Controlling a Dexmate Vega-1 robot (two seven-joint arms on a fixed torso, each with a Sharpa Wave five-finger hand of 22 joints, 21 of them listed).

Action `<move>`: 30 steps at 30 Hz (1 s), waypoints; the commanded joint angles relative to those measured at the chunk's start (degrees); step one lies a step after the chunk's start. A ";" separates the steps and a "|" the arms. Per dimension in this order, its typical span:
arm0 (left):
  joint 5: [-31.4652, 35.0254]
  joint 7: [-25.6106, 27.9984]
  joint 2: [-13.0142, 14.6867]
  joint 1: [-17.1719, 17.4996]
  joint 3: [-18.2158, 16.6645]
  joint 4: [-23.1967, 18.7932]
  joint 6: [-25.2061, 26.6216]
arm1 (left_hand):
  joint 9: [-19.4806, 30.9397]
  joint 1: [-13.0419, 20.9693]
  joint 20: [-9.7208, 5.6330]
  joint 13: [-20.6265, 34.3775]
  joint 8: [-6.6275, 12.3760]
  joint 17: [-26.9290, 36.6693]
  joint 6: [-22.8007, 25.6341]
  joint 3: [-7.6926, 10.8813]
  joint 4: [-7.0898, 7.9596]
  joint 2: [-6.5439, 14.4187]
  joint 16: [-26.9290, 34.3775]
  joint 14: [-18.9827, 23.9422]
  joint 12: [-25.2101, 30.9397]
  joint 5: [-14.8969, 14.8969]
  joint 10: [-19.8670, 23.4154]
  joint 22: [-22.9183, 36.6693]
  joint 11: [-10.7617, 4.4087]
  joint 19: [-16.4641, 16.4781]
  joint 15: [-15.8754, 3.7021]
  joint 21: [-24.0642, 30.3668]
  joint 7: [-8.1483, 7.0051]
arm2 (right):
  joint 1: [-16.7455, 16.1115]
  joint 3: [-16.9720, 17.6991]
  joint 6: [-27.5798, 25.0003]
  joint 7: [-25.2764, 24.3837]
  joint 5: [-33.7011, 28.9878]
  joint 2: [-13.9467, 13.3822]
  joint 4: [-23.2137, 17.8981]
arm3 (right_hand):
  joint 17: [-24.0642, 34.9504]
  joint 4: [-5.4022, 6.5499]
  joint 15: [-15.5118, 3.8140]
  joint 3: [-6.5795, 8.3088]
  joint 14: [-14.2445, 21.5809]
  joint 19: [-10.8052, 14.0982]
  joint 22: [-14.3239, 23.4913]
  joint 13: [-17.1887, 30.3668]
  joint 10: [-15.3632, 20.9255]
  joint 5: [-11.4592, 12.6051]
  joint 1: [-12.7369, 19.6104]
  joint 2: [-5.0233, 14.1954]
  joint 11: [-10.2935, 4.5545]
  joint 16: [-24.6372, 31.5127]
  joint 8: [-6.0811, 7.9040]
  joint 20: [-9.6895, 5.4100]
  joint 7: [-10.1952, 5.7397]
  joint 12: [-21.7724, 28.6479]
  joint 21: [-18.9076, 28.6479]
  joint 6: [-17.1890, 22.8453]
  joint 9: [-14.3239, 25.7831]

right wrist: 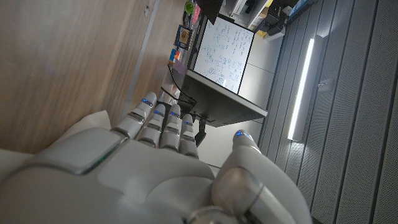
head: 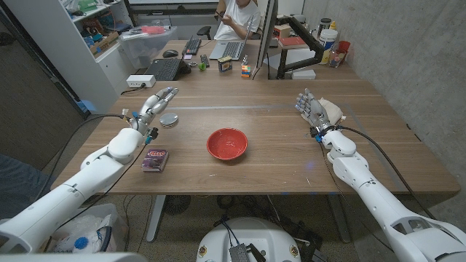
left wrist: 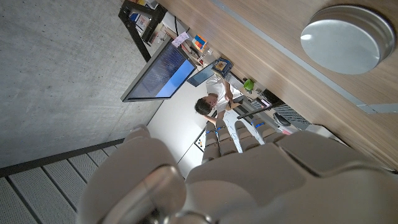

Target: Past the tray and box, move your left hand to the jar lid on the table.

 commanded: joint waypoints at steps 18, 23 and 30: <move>0.62 1.39 1.38 -0.70 -0.82 -0.03 3.72 | 0.13 1.05 0.43 0.21 0.28 0.20 1.02 -0.09 -0.45 0.11 0.23 0.58 0.07 0.61 0.30 0.25 -0.25 0.34 -1.51 -0.64 -0.16 | 0.58 -0.17 2.17 -0.15 -0.32 0.62 1.27 | 0.31 0.05 -0.48 -0.27 1.29 1.12 0.08 0.30 0.93 0.29 -0.02 0.14 -0.14 0.29 0.50 -0.11 -0.45 0.12 -0.01 0.79 0.27; 0.55 1.59 1.66 -0.56 -0.97 -0.21 4.39 | 0.14 1.15 0.50 0.22 0.27 0.21 1.11 -0.13 -0.48 0.13 0.21 0.62 0.01 0.65 0.29 0.26 -0.24 0.42 -1.62 -0.72 -0.21 | 0.71 -0.20 2.57 -0.11 -0.29 0.69 1.54 | 0.30 0.04 -0.47 -0.29 1.33 1.18 0.08 0.30 0.97 0.29 -0.02 0.11 -0.22 0.28 0.55 -0.12 -0.52 0.11 -0.03 0.96 0.27; 0.84 2.25 2.17 -0.30 -1.13 -0.65 5.75 | 0.14 1.25 0.54 0.22 0.25 0.21 1.17 -0.18 -0.51 0.17 0.18 0.66 -0.02 0.70 0.34 0.28 -0.43 0.49 -1.60 -0.84 -0.15 | 0.88 -0.32 2.68 0.03 -0.32 0.61 1.71 | 0.29 0.02 -0.48 -0.34 1.39 1.17 0.09 0.30 1.13 0.29 -0.05 0.07 -0.12 0.26 0.55 -0.14 -0.57 0.14 -0.10 1.00 0.27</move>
